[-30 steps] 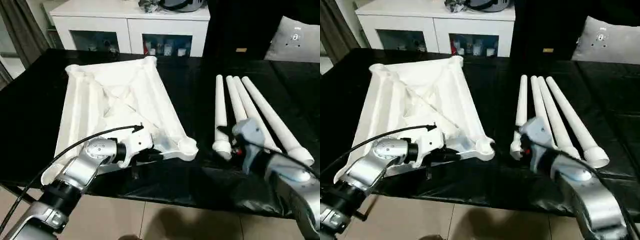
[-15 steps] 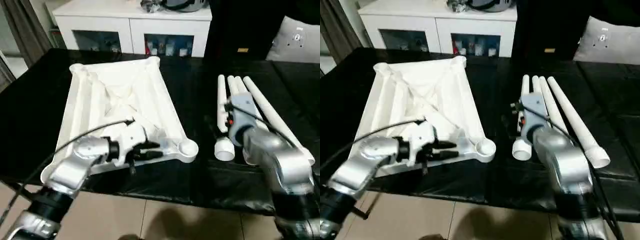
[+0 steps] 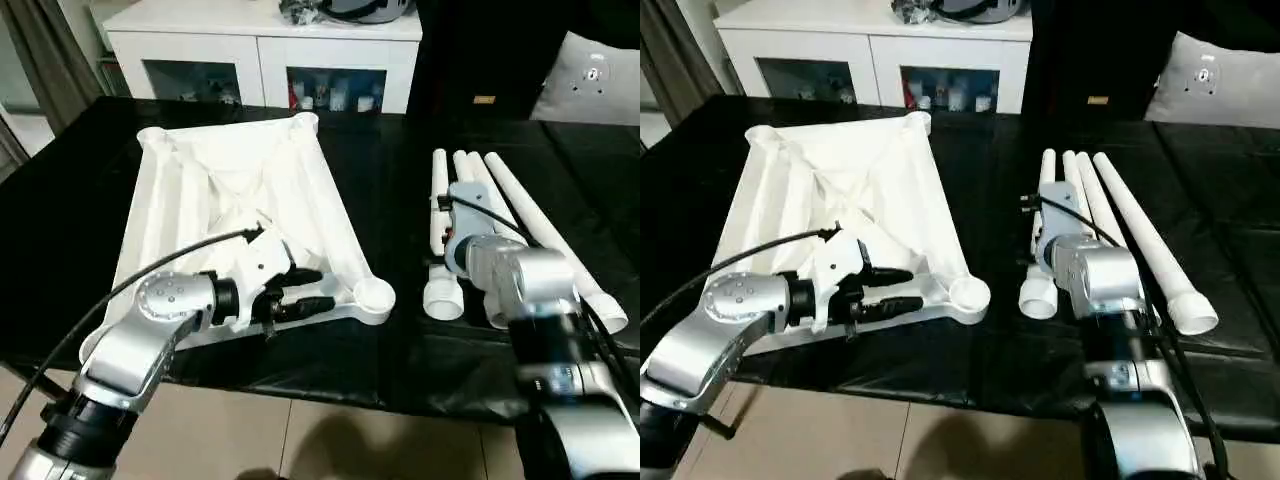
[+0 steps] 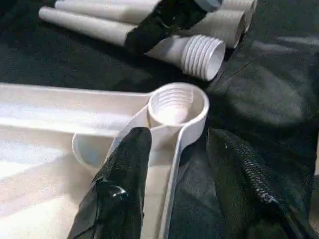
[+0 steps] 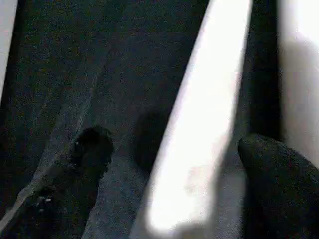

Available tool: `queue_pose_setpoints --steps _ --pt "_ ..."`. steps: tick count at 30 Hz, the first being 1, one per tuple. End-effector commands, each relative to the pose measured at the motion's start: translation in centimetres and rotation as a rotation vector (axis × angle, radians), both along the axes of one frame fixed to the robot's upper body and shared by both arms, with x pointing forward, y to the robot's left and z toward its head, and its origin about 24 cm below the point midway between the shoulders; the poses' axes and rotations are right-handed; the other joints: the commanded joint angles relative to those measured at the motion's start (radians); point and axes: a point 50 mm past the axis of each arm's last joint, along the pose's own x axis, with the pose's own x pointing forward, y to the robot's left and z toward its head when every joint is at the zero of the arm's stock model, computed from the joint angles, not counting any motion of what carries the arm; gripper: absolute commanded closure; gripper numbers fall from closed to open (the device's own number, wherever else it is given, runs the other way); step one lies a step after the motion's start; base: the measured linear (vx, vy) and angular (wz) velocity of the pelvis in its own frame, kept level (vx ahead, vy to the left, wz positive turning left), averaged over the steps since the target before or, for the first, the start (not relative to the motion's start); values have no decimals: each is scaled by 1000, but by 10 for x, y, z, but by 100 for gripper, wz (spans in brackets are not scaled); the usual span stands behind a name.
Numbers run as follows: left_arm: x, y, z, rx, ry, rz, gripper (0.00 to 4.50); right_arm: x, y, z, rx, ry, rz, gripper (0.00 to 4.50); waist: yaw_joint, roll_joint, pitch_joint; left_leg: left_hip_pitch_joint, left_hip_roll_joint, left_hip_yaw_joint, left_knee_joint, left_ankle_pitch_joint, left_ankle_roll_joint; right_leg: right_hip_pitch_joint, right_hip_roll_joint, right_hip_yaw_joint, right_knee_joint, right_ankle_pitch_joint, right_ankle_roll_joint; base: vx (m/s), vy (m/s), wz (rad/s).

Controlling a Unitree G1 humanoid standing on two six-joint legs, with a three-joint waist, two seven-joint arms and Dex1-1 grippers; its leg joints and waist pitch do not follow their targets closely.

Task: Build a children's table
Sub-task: Pick table leg

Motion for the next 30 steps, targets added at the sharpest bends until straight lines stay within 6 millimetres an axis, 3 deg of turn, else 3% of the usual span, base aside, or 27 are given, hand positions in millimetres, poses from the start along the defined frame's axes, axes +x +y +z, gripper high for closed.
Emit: queue_pose_setpoints --steps 1,4,9,13,14,23,30 --pt "-1 -2 4 17 -18 5 246 2 2 1 66 27 -12 0 -2 -6 -57 1 123 -43 -83 -28 0 55 -148 85 -72 -123 -203 0 0 0" --pt "-2 -5 4 21 -19 9 241 2 1 -3 110 60 -44 28 -4 -10 -58 1 123 -42 -84 -19 -1 54 -146 84 -68 -89 -210 0 0 0" --pt "-3 -9 5 20 -27 2 241 -1 -3 -8 201 100 -103 72 -3 -13 -57 1 120 -39 -84 -24 3 54 -145 84 -72 -118 -202 0 0 0" --pt "-3 -11 4 16 -28 9 241 -3 -5 -11 215 115 -110 112 -3 -11 -56 1 120 -40 -85 -29 -2 53 -144 82 -72 -124 -199 0 0 0" --pt "-3 -11 4 16 -27 10 241 -3 -5 -11 220 117 -110 117 -3 -16 -56 1 120 -40 -85 -30 1 53 -145 82 -73 -129 -198 0 0 0" --pt "-2 -12 4 16 -42 36 241 -2 0 -10 250 115 -111 196 -3 -21 -54 1 119 -38 -87 -19 4 53 -146 83 -77 -136 -196 0 0 0" --pt "0 -13 4 15 -47 48 241 -2 3 -8 275 89 -115 249 -2 -20 -54 3 121 -38 -89 -25 1 52 -146 83 -76 -133 -198 0 0 0"
